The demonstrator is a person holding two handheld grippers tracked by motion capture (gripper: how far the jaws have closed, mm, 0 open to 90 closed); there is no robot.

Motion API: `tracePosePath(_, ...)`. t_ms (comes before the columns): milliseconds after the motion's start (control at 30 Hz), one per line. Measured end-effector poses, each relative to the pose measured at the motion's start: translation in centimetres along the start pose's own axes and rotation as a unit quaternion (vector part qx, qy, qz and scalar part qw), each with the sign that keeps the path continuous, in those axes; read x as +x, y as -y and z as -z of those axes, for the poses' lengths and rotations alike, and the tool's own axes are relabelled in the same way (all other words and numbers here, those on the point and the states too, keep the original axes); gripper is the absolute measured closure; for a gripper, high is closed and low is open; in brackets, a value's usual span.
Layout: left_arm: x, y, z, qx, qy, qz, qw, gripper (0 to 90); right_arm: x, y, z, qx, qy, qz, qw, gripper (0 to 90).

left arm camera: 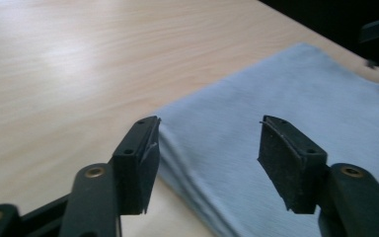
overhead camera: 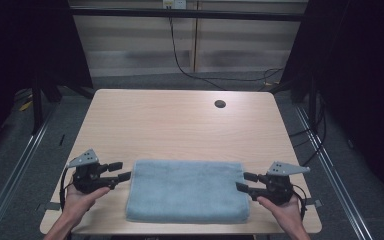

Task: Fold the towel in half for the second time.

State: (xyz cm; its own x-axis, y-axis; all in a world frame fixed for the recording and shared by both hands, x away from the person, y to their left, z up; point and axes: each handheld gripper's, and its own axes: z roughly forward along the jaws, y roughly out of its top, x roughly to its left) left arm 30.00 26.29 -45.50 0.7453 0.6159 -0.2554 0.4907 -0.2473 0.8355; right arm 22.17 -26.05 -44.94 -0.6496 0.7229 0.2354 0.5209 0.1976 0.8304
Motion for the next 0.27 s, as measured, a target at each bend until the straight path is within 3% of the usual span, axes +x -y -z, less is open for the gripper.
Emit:
tracePosePath(33, 0.8, 0.0, -0.1, -0.001, -0.024, 0.006, 0.9997, 40.4, -0.4, -0.3, -0.1, -0.007, 0.011, -0.002, 0.9999, 44.4)
tracePosePath(133, 2.0, 0.7, 0.0, -0.015, -0.038, 0.035, 0.9986, 37.5, -1.8, -0.6, -0.2, -0.032, 0.038, -0.02, 0.9986, 40.3)
tracePosePath(200, 2.2, 1.2, 0.3, -0.01, -0.04, 0.03, 0.9987, 34.9, -2.4, -0.3, -0.1, -0.044, 0.05, -0.028, 0.9974, 37.8)
tracePosePath(233, 2.1, 1.4, 0.3, -0.007, -0.057, 0.013, 0.9983, 33.4, -2.7, -0.1, 0.0, -0.044, 0.053, -0.035, 0.997, 37.0)
tracePosePath(267, 2.2, 1.5, 0.3, -0.007, -0.061, 0.012, 0.9981, 29.9, -2.9, 0.3, 0.0, -0.04, 0.061, -0.037, 0.9966, 35.1)
